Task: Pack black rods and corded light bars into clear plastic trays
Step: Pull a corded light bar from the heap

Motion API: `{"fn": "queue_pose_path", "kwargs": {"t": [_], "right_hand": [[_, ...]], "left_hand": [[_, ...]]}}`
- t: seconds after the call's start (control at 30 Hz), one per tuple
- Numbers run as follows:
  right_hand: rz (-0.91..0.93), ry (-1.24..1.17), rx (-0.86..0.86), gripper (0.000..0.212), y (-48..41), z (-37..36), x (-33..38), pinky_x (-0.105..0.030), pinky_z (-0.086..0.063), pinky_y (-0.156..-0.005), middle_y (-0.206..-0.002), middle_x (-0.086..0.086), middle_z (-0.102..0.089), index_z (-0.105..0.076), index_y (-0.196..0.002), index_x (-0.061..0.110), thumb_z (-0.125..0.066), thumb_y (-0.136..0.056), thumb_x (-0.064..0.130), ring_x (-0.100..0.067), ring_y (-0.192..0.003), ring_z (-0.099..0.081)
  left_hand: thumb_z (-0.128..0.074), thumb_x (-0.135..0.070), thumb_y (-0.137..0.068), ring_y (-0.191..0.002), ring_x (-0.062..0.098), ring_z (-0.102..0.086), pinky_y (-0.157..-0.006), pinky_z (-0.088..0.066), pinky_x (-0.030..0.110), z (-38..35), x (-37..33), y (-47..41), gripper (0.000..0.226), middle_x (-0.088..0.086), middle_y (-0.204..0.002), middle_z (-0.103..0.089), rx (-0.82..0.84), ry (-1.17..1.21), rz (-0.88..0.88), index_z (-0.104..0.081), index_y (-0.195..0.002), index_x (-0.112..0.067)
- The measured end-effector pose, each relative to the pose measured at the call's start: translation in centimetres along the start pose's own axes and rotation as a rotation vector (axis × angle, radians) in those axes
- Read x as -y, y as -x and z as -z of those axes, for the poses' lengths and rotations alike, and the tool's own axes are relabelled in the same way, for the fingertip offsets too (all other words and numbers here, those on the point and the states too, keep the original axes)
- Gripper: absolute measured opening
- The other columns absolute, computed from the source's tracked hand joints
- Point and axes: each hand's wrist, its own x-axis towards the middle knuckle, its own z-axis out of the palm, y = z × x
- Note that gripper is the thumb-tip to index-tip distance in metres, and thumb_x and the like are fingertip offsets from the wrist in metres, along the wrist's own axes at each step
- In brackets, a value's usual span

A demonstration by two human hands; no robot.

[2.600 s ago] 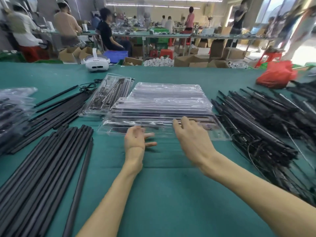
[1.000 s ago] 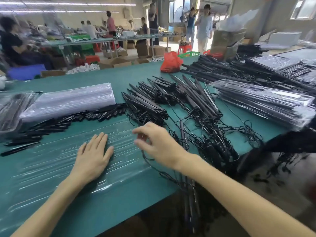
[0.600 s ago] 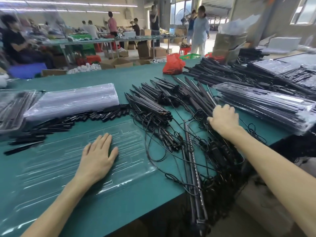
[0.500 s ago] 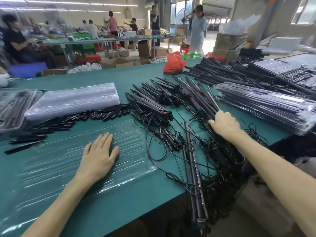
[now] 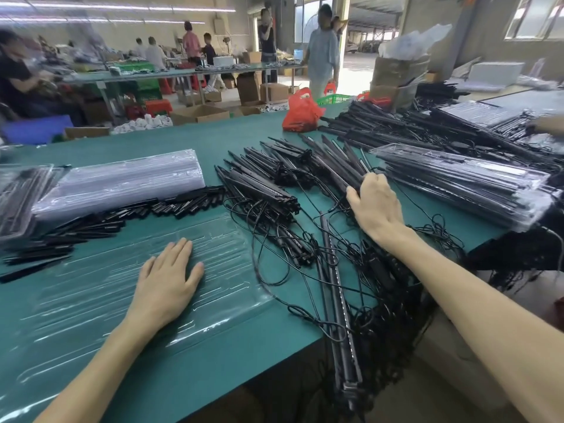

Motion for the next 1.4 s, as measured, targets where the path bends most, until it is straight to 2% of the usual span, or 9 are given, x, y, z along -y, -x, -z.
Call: {"fn": "queue_pose_path", "kwargs": {"t": [0.3, 0.53, 0.67, 0.77, 0.83, 0.93, 1.07, 1.2, 1.4], "right_hand": [[0.169, -0.364, 0.005, 0.023, 1.9, 2.8, 6.4, -0.025, -0.044, -0.065, -0.097, -0.004, -0.056, -0.06, -0.101, 0.012, -0.056, -0.1, 0.035, -0.011, -0.076, -0.053], [0.381, -0.476, 0.392, 0.027, 8.1, 2.1, 11.5, -0.035, -0.058, -0.06, -0.099, -0.001, -0.056, -0.06, -0.113, 0.008, -0.058, -0.1, 0.032, -0.017, -0.071, -0.062], [0.486, -0.362, 0.637, 0.027, 11.3, -0.5, 11.8, -0.041, -0.056, -0.08, -0.104, -0.003, -0.056, -0.059, -0.112, 0.01, -0.058, -0.1, 0.034, -0.02, -0.084, -0.06], [0.513, -0.454, 0.724, 0.03, 12.7, -1.7, 11.3, -0.032, -0.048, -0.089, -0.103, 0.002, -0.055, -0.061, -0.12, 0.012, -0.061, -0.099, 0.033, -0.016, -0.093, -0.055], [0.517, -0.51, 0.762, 0.035, 13.1, -1.9, 11.1, -0.029, -0.046, -0.091, -0.105, 0.0, -0.057, -0.062, -0.126, 0.013, -0.064, -0.097, 0.033, -0.015, -0.096, -0.056], [0.52, -0.552, 0.731, 0.045, 13.4, -1.6, 10.8, -0.028, -0.045, -0.095, -0.112, -0.002, -0.06, -0.059, -0.133, 0.015, -0.068, -0.094, 0.035, -0.015, -0.104, -0.055], [0.452, -0.507, 0.658, 0.075, 13.7, -0.8, 9.6, -0.024, -0.038, -0.102, -0.128, -0.004, -0.057, -0.032, -0.153, 0.021, -0.068, -0.092, 0.044, -0.013, -0.117, -0.049], [0.557, -0.159, 0.447, 0.03, 13.8, 0.3, 6.5, -0.034, -0.053, -0.09, -0.112, -0.002, -0.066, -0.058, -0.125, 0.013, -0.047, -0.106, 0.033, -0.021, -0.1, -0.063], [0.458, -0.206, 0.345, 0.026, 15.6, 0.4, 3.5, -0.04, -0.054, -0.076, -0.097, 0.001, -0.065, -0.064, -0.105, 0.012, -0.043, -0.108, 0.027, -0.02, -0.083, -0.063]], "left_hand": [[-0.026, -0.056, -0.103, -0.154, 0.008, -0.007, -0.125, -0.003, 0.037, 0.2, -0.3, 0.2, 0.065, -0.01, -0.167, -0.013, -0.014, 0.013, -0.008, -0.019, -0.16, -0.026], [-0.059, -0.036, -0.098, -0.15, 0.028, -0.026, -0.123, -0.023, 0.046, 1.0, -1.1, 1.4, 0.079, 0.015, -0.163, -0.026, -0.195, 0.254, 0.027, -0.017, -0.157, -0.006], [-0.077, -0.012, -0.084, -0.155, 0.026, -0.009, -0.125, -0.017, 0.048, 2.3, -1.5, 2.1, 0.103, 0.018, -0.166, -0.011, -0.411, 0.305, -0.121, -0.006, -0.158, -0.004], [-0.083, -0.012, -0.075, -0.155, 0.024, -0.012, -0.125, -0.012, 0.051, 2.9, -1.8, 2.5, 0.104, 0.012, -0.165, -0.022, -0.409, 0.125, -0.295, -0.021, -0.158, -0.006], [-0.075, -0.007, -0.083, -0.146, 0.024, -0.037, -0.123, -0.02, 0.053, 2.8, -2.0, 2.7, 0.071, 0.009, -0.152, -0.047, -0.409, 0.051, -0.416, -0.045, -0.148, -0.008], [-0.074, 0.006, -0.078, -0.105, 0.032, -0.066, -0.103, -0.041, 0.045, 2.9, -2.1, 2.9, 0.036, 0.005, -0.107, -0.07, -0.447, 0.043, -0.442, -0.066, -0.11, -0.01], [-0.068, 0.012, -0.076, -0.091, 0.036, -0.067, -0.08, -0.045, 0.047, 2.9, -2.1, 3.2, 0.033, 0.011, -0.098, -0.071, -0.488, 0.082, -0.319, -0.065, -0.104, -0.005], [-0.058, 0.006, -0.091, -0.089, 0.039, -0.065, -0.082, -0.041, 0.046, 3.0, -2.0, 3.2, 0.019, 0.016, -0.096, -0.071, -0.6, 0.124, -0.232, -0.064, -0.105, -0.005], [-0.065, 0.012, -0.079, -0.088, 0.041, -0.062, -0.083, -0.041, 0.051, 2.5, -1.8, 3.1, 0.032, 0.019, -0.095, -0.068, -0.492, 0.055, -0.215, -0.062, -0.107, -0.003]]}}
